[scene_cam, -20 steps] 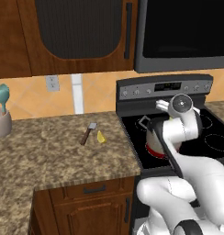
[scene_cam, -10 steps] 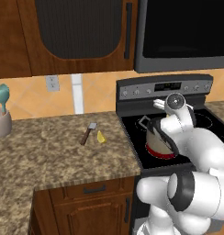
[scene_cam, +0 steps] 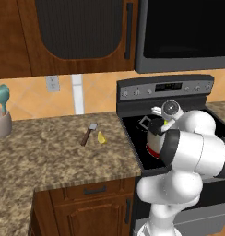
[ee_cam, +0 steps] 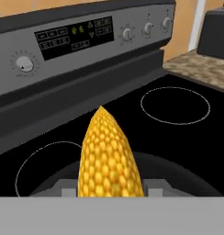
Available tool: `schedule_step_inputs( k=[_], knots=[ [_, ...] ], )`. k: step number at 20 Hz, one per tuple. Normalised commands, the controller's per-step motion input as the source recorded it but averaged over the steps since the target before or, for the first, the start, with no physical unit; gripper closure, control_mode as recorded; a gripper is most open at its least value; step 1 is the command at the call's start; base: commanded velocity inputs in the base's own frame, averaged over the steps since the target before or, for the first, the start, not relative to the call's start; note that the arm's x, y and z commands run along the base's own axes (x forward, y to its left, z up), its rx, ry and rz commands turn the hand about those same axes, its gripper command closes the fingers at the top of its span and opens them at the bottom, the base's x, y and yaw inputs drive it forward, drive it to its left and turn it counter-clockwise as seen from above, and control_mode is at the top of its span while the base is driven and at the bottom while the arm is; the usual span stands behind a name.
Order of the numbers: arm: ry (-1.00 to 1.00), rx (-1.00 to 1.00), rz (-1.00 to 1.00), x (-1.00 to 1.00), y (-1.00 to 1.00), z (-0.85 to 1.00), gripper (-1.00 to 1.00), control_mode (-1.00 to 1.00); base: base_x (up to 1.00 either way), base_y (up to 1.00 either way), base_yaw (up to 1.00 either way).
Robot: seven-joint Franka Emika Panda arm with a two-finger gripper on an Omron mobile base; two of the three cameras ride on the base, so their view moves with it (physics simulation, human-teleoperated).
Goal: Put the corn and lemon wedge in the pot. Retrieve the spatula and lightly stir the vegetables in the pot.
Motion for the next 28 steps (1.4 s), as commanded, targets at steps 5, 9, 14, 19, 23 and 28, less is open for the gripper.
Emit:
schedule_step_inputs(
  k=[5,9,14,19,23,28],
  knots=[
    [0.05,-0.03,0.0,0.16,0.0,-0.42,1.0,-1.0,0.0,0.0,0.0],
    [0.03,-0.05,0.0,0.0,0.0,-0.41,1.0,-1.0,0.0,0.0,0.0],
    [0.01,-0.05,0.0,0.01,0.0,-0.19,-1.0,-1.0,0.0,0.0,0.0],
    [-0.02,-0.02,0.0,-0.12,0.0,0.07,-1.0,-1.0,0.0,0.0,0.0],
    [-0.01,0.01,0.0,-0.49,0.0,0.79,-1.0,-1.0,0.0,0.0,0.0],
    [-0.02,0.06,0.0,-0.33,0.0,1.0,-1.0,-1.0,0.0,0.0,0.0]
  ],
)
